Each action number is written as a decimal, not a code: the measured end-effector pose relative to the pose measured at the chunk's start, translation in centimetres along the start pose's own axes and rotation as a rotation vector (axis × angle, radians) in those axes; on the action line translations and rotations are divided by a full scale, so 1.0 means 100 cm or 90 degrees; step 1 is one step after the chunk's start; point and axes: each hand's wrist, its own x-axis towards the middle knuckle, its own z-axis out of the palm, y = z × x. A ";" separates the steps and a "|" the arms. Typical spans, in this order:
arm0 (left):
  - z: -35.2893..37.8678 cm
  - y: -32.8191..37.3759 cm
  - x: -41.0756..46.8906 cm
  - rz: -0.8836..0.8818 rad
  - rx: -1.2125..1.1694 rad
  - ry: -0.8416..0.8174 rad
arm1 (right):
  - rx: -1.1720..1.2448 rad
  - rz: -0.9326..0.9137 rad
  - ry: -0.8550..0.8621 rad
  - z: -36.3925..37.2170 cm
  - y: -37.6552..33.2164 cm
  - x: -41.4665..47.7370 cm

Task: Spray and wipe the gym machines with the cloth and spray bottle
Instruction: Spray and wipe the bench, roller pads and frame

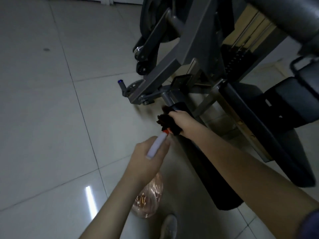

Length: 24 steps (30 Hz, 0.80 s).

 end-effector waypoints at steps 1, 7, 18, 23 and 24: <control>-0.004 0.010 -0.003 0.004 0.004 0.006 | 0.007 -0.001 0.000 0.000 -0.008 -0.008; -0.026 0.064 -0.023 -0.018 -0.006 0.015 | -0.046 0.007 0.012 0.003 -0.047 -0.070; -0.052 0.158 -0.029 -0.039 0.023 0.032 | 0.013 -0.105 0.012 -0.010 -0.114 -0.145; -0.059 0.201 -0.007 -0.040 -0.025 0.039 | 0.036 -0.139 0.032 -0.018 -0.153 -0.144; -0.059 0.213 0.003 -0.035 -0.029 0.045 | 0.039 -0.146 0.016 -0.020 -0.165 -0.141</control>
